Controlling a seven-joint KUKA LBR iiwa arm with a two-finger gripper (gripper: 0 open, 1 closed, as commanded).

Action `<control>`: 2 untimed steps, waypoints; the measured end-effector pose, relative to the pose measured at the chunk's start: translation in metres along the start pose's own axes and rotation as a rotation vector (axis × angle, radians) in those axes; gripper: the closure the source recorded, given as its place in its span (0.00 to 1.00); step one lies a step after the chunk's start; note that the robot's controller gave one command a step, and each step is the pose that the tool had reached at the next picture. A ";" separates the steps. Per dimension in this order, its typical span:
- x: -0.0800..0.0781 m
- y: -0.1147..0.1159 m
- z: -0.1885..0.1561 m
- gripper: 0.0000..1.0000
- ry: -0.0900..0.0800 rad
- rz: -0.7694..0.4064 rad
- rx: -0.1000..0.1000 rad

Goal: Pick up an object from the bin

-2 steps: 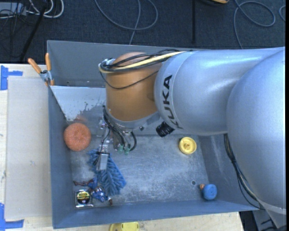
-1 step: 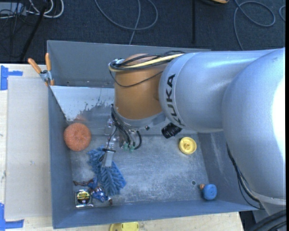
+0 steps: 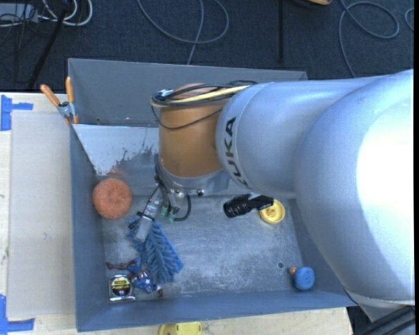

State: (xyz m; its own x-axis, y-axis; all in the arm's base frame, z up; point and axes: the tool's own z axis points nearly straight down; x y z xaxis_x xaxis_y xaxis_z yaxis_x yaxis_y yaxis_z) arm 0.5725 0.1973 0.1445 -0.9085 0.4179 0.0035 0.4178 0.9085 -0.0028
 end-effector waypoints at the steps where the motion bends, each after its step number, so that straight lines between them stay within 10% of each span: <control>1: -0.006 -0.005 0.050 0.00 -0.001 -0.159 0.000; 2: 0.008 0.002 0.072 1.00 0.000 0.303 0.000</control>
Offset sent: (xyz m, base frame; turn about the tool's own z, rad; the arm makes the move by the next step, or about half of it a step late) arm -0.0077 0.0070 -0.0745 0.3081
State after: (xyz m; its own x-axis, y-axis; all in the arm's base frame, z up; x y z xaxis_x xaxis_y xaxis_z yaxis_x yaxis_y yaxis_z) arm 0.5659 0.2028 0.0725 -0.7422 0.6701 0.0029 0.6701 0.7422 -0.0034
